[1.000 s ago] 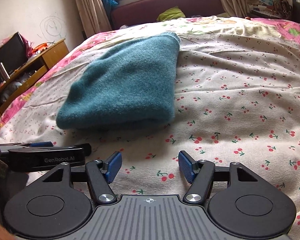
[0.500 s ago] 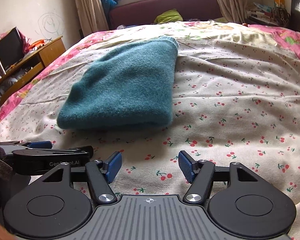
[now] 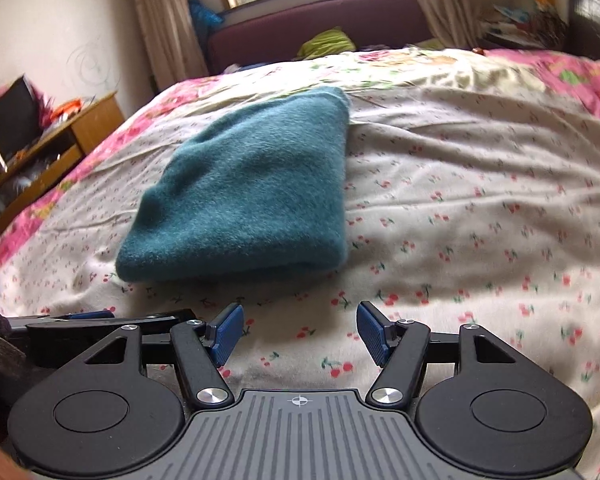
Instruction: Fold small clothes
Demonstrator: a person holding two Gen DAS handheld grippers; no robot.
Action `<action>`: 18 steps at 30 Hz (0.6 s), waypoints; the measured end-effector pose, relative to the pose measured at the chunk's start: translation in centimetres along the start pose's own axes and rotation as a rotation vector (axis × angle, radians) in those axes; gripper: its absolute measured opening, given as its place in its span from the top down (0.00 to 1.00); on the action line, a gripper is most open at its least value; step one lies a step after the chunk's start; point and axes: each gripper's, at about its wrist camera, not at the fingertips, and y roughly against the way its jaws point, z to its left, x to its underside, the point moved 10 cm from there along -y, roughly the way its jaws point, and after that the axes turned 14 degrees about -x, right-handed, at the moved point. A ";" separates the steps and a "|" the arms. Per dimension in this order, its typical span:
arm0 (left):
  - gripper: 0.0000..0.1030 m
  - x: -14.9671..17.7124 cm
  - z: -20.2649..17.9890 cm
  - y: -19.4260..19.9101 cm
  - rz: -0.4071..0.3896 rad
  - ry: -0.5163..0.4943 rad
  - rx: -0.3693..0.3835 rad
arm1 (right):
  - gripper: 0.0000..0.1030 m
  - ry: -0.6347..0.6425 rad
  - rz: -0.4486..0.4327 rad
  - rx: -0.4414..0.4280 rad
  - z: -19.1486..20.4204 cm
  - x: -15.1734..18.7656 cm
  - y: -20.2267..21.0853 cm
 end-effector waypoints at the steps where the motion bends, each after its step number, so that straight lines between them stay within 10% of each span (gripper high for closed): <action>1: 0.00 0.0 0.0 0.0 0.000 0.000 -0.002 | 0.39 -0.004 -0.010 0.001 -0.2 0.1 0.2; 18: 0.00 0.1 -0.6 -0.5 0.009 -0.053 -0.060 | 0.39 0.040 -0.036 -0.030 0.7 -0.4 -0.6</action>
